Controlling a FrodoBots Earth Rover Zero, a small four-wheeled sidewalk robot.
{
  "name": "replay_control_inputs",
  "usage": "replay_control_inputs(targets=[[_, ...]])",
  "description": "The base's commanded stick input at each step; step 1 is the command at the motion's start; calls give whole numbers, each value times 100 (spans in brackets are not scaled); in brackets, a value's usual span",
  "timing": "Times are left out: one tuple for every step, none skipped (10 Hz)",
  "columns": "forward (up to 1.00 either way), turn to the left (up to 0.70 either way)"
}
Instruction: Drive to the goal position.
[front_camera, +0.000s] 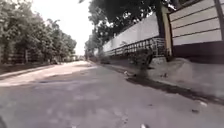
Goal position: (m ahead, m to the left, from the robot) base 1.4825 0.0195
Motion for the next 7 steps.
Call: replay_control_inputs(targets=[[100, 37], [100, 28], [100, 33], [100, 39], [100, 3], [100, 0], [100, 0]])
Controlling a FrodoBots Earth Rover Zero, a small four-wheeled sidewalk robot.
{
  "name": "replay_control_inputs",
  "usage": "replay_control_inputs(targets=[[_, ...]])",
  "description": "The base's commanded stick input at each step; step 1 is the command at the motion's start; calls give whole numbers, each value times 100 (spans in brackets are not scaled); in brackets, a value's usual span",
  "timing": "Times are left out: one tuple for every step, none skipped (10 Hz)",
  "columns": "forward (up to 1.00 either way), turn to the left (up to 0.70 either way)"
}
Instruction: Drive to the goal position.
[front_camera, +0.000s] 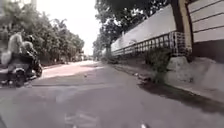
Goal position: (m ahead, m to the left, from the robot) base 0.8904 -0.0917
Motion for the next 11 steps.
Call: replay_control_inputs(targets=[[100, 0], [100, 0], [100, 0], [100, 0], [100, 0], [76, 0], [20, 0], [0, 0], [0, 0], [0, 0], [0, 0]])
